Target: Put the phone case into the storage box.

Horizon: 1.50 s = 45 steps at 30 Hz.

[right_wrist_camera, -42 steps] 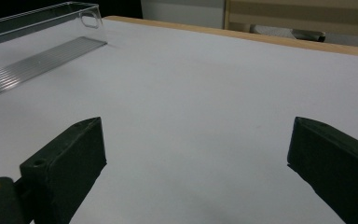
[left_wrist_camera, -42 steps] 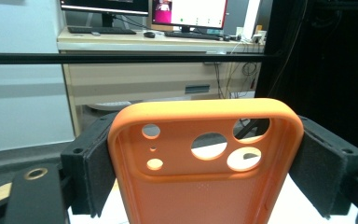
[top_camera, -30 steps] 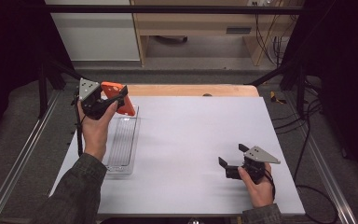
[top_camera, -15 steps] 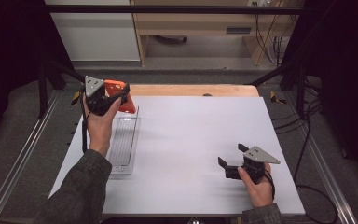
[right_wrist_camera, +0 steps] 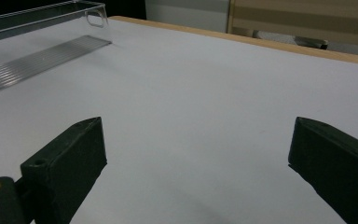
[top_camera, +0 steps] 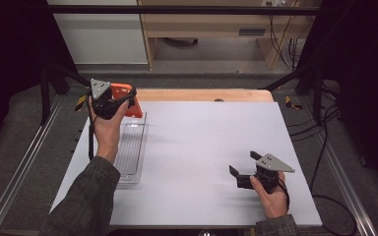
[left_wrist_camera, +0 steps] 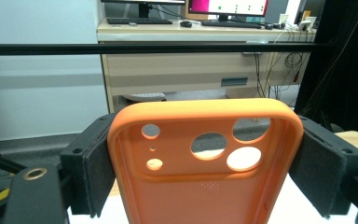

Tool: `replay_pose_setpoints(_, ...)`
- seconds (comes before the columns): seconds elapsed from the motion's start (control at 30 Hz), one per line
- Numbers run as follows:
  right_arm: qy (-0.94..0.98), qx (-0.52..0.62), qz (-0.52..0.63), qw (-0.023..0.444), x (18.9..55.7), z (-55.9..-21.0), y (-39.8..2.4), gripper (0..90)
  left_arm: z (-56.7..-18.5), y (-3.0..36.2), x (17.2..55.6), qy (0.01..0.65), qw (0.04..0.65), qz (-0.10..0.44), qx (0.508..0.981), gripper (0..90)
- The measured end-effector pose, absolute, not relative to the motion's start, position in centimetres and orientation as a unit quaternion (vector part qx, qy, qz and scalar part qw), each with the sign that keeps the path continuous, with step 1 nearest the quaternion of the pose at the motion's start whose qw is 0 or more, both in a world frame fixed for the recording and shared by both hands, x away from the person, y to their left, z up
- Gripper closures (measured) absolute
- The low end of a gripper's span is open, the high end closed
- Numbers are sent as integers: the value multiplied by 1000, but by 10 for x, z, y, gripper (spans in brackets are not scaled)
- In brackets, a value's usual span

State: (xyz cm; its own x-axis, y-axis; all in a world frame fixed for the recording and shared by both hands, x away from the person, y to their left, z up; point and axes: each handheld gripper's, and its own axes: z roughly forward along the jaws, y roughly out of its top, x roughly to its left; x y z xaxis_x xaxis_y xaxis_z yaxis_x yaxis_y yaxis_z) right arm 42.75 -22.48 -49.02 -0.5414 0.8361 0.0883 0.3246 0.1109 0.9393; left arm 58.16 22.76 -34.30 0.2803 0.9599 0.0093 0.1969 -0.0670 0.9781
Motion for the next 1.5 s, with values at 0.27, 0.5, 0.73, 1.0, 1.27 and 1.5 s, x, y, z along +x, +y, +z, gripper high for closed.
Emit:
replay_pose_setpoints(0.27,704,411,525,244,428,-490,-226,39,-348,229,587,471,493,380,625,166)
replay_pose_setpoints(0.5,705,412,523,245,428,-490,-226,39,-352,228,591,472,485,384,627,165)
replay_pose_setpoints(0.73,707,410,521,246,428,-491,-226,39,-365,229,596,484,481,379,625,165)
replay_pose_setpoints(1.0,707,410,521,245,428,-491,-226,38,-376,233,599,495,471,377,625,165)
replay_pose_setpoints(1.27,706,410,522,245,428,-491,-226,38,-383,233,601,501,467,373,627,165)
replay_pose_setpoints(1.5,707,410,521,246,428,-491,-226,38,-385,233,602,501,465,372,629,164)
